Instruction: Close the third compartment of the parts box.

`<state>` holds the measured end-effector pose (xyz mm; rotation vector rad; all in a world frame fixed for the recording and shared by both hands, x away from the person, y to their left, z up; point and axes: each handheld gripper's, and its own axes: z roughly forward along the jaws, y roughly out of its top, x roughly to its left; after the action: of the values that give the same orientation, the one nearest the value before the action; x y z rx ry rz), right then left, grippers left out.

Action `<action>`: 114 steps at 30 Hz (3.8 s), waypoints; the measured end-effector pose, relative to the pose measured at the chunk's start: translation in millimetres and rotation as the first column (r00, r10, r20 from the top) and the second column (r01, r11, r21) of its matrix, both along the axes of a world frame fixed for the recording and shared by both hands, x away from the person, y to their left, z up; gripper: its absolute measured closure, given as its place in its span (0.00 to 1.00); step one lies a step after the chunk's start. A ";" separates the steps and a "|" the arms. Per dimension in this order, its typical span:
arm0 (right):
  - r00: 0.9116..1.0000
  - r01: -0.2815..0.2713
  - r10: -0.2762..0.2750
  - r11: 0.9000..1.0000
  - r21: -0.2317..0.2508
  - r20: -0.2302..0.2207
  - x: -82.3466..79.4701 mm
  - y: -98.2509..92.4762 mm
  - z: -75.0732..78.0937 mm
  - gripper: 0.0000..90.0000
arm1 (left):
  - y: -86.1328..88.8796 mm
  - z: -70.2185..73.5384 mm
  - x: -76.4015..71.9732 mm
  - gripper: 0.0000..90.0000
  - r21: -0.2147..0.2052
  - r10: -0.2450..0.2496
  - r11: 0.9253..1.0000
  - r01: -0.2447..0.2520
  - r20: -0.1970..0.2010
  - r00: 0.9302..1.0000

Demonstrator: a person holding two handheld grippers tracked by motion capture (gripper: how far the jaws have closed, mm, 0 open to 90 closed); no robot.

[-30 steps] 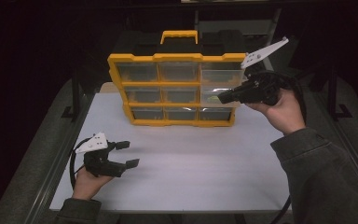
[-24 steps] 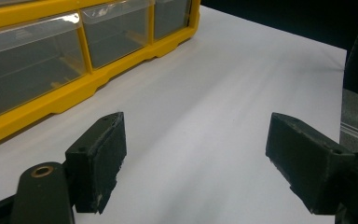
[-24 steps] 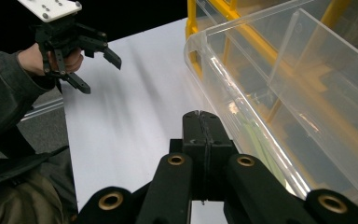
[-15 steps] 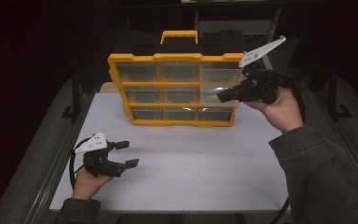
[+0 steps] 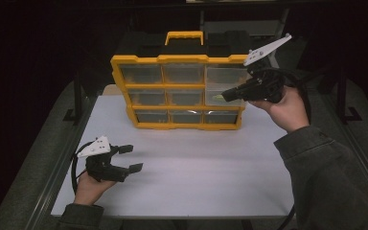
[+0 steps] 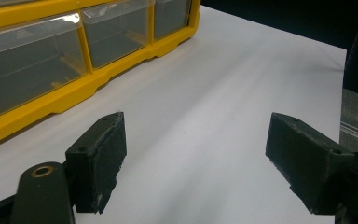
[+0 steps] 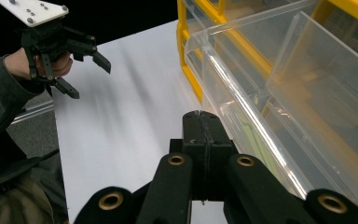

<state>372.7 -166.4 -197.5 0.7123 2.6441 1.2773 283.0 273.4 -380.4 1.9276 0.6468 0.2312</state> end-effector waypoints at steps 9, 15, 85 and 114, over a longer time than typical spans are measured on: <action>1.000 0.006 -0.006 1.000 -0.001 -0.007 5.6 2.3 -0.2 0.99 | 0.4 0.4 -0.4 0.23 0.000 -0.001 1.000 0.001 0.004 1.000; 1.000 0.011 -0.011 1.000 -0.005 -0.008 10.6 3.0 -2.1 0.99 | 0.7 0.2 -0.7 0.23 0.002 0.001 1.000 -0.001 0.001 1.000; 0.994 0.080 -0.082 0.996 -0.032 -0.076 63.4 1.3 1.5 0.99 | 5.9 0.6 -2.9 0.23 0.006 0.011 1.000 -0.011 0.009 1.000; 0.986 0.144 -0.146 0.989 -0.030 -0.084 81.5 -3.0 1.8 0.99 | 7.5 0.9 -3.4 0.23 0.006 0.015 1.000 -0.015 0.012 1.000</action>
<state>454.1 -169.4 -195.6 0.9569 2.6123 1.2007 279.6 280.9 -379.5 1.9259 0.6534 0.2542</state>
